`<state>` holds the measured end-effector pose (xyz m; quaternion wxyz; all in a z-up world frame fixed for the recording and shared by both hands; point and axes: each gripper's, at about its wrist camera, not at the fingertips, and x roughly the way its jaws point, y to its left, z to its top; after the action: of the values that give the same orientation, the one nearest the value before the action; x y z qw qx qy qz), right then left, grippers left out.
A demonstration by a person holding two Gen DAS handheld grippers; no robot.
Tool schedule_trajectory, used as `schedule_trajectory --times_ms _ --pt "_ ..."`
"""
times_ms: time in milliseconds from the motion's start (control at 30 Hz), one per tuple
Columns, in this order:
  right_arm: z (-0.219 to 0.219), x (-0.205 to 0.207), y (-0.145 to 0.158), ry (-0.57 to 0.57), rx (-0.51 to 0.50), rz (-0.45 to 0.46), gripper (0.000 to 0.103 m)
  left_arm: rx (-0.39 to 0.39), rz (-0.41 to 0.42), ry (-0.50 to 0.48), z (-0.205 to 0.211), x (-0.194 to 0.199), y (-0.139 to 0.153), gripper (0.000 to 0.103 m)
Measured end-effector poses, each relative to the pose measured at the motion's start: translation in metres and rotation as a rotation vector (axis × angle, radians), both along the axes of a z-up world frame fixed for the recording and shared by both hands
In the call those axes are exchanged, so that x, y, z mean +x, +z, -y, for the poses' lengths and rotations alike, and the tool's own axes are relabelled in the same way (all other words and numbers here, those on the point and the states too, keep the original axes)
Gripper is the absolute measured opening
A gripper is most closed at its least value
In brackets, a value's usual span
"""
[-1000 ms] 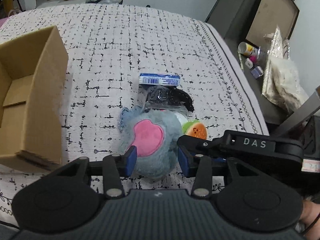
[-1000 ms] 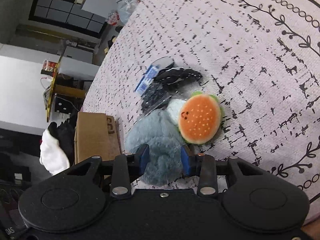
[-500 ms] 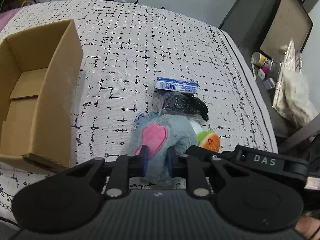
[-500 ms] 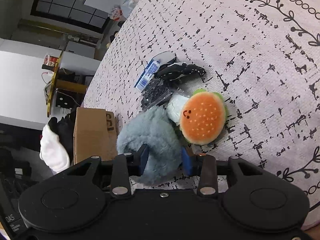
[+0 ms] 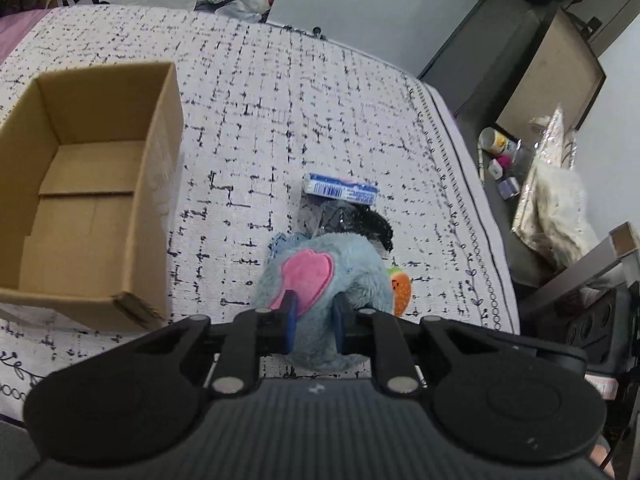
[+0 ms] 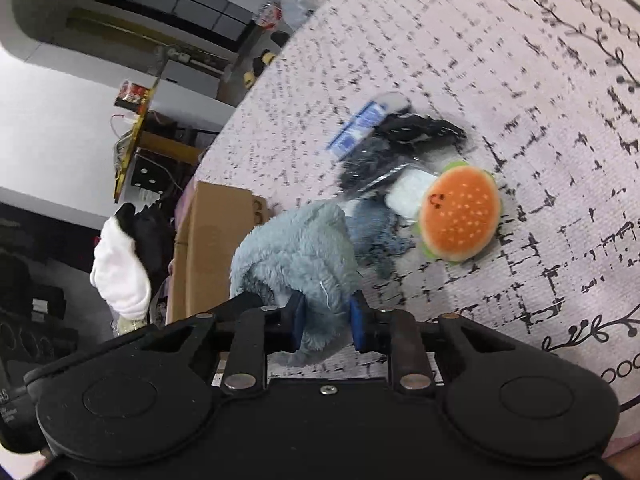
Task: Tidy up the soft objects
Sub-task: 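Lift the grey plush with the right tool and carry it over the box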
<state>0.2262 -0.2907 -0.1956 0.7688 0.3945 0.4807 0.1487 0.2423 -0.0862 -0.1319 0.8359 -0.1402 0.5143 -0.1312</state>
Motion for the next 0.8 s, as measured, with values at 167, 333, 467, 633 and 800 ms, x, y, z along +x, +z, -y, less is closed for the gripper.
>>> schedule_trajectory --times_ms 167,333,467,633,800 --pt "-0.012 -0.003 0.016 -0.009 -0.017 0.024 0.022 0.006 0.036 0.000 -0.010 -0.011 0.015 0.017" --pt "-0.033 -0.005 0.036 0.001 -0.071 0.057 0.022 -0.010 0.063 0.013 -0.027 -0.016 0.027 0.017" --pt "-0.048 -0.004 0.050 0.017 -0.118 0.090 0.022 -0.020 0.086 0.020 -0.040 -0.019 0.036 0.017" --pt "-0.069 -0.001 0.065 0.033 -0.177 0.127 0.022 -0.029 0.110 0.034 -0.054 -0.022 0.044 0.017" --pt "-0.086 0.001 0.078 0.047 -0.212 0.157 0.022 -0.046 0.133 0.048 -0.070 -0.025 0.051 0.017"
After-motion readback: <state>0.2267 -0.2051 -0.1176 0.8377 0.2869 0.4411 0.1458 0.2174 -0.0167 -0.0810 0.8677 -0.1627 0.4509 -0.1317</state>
